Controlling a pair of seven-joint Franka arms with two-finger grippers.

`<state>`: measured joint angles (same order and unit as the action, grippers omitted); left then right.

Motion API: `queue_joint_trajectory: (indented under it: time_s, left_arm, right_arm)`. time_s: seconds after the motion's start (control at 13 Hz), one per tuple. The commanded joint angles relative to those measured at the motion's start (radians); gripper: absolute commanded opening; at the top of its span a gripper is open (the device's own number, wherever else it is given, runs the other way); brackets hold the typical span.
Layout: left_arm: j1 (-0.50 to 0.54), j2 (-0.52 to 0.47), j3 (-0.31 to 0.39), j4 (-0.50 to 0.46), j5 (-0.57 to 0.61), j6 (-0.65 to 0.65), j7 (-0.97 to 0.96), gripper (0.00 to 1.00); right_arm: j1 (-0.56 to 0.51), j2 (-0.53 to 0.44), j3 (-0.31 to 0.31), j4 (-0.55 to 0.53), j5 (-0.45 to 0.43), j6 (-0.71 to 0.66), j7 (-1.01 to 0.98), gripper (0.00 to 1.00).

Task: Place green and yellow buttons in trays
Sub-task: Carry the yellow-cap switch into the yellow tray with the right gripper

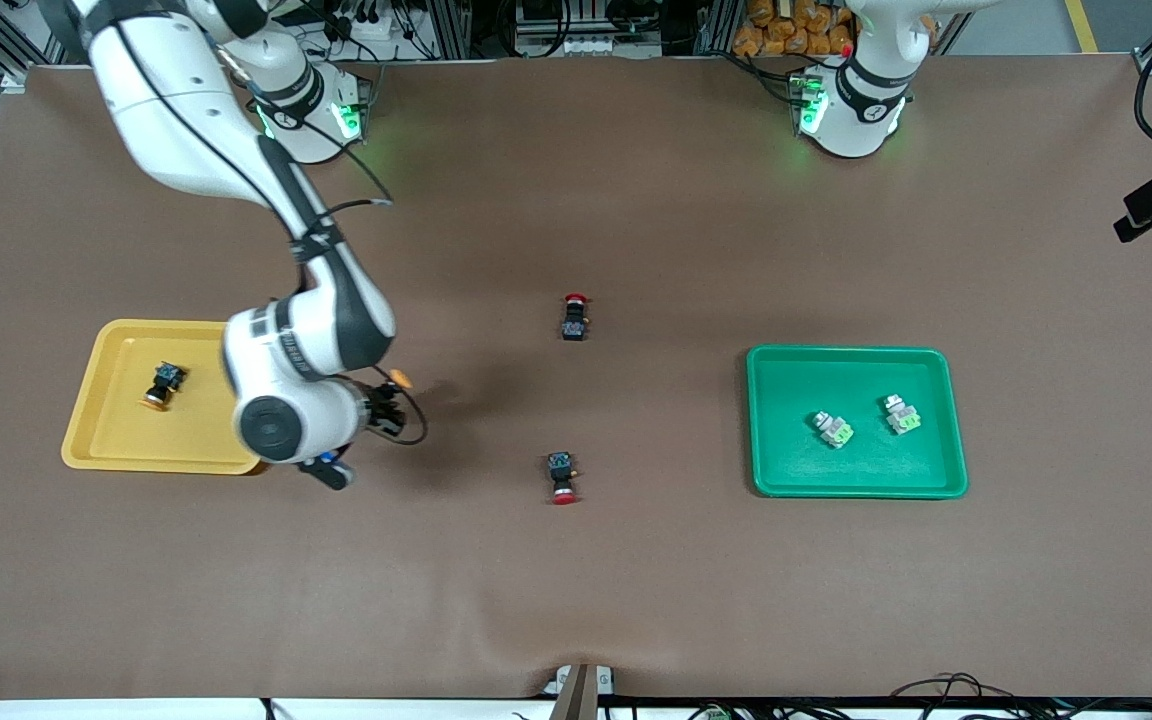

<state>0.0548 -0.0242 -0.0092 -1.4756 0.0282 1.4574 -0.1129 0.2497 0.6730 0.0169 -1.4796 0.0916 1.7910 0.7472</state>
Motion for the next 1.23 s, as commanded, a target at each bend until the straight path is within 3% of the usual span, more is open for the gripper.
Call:
queue_joint_trajectory:
  time_s: [0.0, 0.61, 1.15]
  left_arm:
    - [-0.003, -0.020, 0.006, -0.009, -0.016, -0.012, 0.019, 1.00]
    - [-0.003, -0.020, 0.002, -0.012, -0.016, -0.014, 0.019, 1.00]
    - [-0.004, -0.020, -0.002, -0.012, -0.016, -0.012, 0.019, 1.00]
  right_arm:
    - [-0.088, -0.070, 0.017, -0.077, -0.004, -0.012, -0.177, 0.00]
    - [-0.394, -0.067, 0.015, -0.097, -0.066, 0.011, -0.897, 0.00]
    - [-0.445, -0.012, 0.017, -0.175, -0.055, 0.129, -1.039, 0.00]
